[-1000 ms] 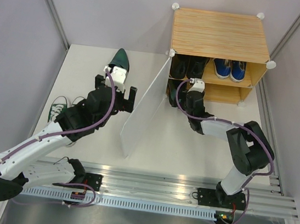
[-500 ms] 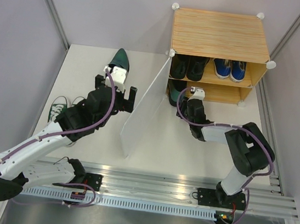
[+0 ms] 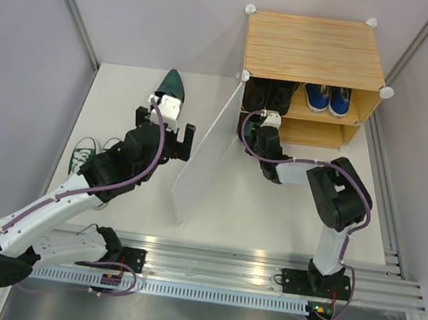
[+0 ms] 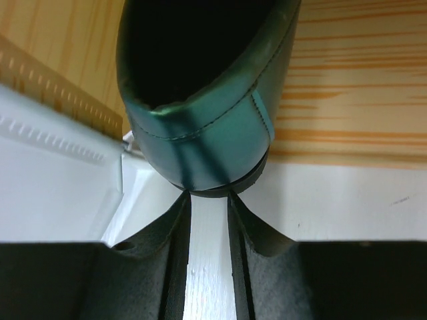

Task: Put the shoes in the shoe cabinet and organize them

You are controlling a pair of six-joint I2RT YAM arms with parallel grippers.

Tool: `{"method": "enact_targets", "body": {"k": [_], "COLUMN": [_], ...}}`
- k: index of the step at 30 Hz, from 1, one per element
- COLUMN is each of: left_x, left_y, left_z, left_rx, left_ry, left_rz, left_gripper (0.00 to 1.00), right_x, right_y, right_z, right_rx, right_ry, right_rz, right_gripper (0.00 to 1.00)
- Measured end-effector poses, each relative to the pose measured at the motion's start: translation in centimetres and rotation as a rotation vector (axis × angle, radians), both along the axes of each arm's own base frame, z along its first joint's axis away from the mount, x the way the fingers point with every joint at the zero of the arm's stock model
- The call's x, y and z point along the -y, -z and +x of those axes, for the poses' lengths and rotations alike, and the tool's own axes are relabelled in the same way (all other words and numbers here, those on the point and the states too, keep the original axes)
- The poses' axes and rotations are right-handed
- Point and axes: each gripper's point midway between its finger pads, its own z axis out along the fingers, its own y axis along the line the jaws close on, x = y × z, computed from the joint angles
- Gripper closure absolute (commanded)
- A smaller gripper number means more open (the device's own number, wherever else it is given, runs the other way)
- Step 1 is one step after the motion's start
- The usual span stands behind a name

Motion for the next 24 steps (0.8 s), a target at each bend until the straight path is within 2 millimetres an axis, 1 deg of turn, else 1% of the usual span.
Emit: {"method": "enact_targets", "body": {"k": [5,16,24], "left_x": [0.0,0.0,0.0], "left_y": [0.0,0.0,0.0], "left_z": [0.0,0.0,0.0], "left_rx": [0.0,0.0,0.0], "left_ry": [0.0,0.001,0.001], "left_rz": [0.001,0.002,0.002], "left_gripper": [0.0,0.0,0.0], "right_x": [-0.2,-0.1,0.1], "right_y": [0.0,-0.1,0.0], "right_z": [1.1,2.0,2.4], "right_rx": [0.004,0.015,0.02], "right_ry": [0.008,0.019,0.015], "right_rz": [-0.011,-0.041,-0.06], "right_gripper": [0.68,0.68,0.66]}}
